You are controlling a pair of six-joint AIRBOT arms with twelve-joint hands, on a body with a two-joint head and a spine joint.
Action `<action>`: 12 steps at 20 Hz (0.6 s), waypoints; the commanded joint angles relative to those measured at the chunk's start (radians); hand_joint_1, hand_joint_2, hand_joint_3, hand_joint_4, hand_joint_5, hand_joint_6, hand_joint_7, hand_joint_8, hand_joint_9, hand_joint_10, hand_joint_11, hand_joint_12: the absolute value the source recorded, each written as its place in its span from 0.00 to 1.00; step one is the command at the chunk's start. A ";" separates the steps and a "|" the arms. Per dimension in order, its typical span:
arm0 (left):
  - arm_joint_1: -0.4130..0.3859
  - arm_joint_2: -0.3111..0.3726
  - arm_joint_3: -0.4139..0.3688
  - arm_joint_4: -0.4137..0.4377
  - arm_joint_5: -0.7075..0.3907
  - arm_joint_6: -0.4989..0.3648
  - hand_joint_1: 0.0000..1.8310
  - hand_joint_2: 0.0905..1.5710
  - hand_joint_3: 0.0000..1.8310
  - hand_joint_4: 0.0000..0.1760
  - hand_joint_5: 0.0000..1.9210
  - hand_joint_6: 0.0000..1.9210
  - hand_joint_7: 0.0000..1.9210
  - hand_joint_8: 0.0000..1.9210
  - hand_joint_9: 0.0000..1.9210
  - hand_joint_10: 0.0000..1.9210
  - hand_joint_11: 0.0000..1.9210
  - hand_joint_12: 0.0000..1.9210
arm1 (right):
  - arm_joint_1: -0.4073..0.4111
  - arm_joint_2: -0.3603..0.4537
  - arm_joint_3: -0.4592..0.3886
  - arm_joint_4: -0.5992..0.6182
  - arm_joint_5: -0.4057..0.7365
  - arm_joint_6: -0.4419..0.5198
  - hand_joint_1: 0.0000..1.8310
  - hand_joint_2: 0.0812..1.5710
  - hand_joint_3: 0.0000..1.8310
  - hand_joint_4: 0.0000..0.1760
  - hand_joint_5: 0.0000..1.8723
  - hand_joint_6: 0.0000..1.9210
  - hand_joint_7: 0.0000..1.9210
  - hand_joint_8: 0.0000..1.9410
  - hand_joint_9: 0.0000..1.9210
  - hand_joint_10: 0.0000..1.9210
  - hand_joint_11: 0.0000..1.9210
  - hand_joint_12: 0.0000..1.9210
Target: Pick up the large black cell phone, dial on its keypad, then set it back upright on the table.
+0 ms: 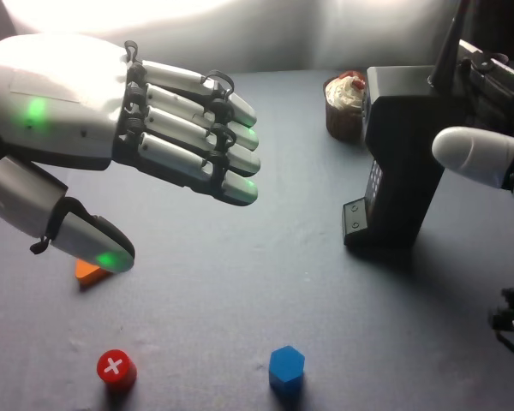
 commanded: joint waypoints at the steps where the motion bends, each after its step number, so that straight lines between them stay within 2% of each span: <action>1: -0.031 0.004 -0.001 -0.106 -0.045 -0.006 0.00 0.79 0.00 0.21 0.13 0.00 0.13 0.00 0.11 0.00 0.00 0.22 | 0.015 0.005 0.006 -0.011 0.112 0.010 0.51 0.55 0.00 0.00 0.00 0.00 0.00 0.00 0.01 0.00 0.00 0.22; 7: -0.034 0.002 0.000 -0.108 -0.045 -0.008 0.00 0.79 0.00 0.24 0.14 0.00 0.13 0.00 0.11 0.00 0.00 0.24 | 0.032 0.003 0.010 -0.032 0.089 0.002 0.52 0.54 0.00 0.00 0.00 0.00 0.00 0.00 0.01 0.00 0.00 0.22; 9: -0.034 0.002 0.000 -0.108 -0.045 -0.012 0.00 0.79 0.00 0.21 0.14 0.00 0.13 0.00 0.11 0.00 0.00 0.22 | 0.047 0.003 0.010 -0.035 0.060 -0.004 0.51 0.55 0.00 0.00 0.00 0.00 0.00 0.00 0.01 0.00 0.00 0.22; 12: -0.034 0.002 -0.001 -0.108 -0.044 -0.014 0.00 0.79 0.00 0.25 0.13 0.00 0.13 0.00 0.11 0.00 0.00 0.23 | 0.057 0.001 0.016 -0.036 0.044 -0.008 0.50 0.55 0.00 0.00 0.00 0.00 0.00 0.00 0.01 0.00 0.00 0.23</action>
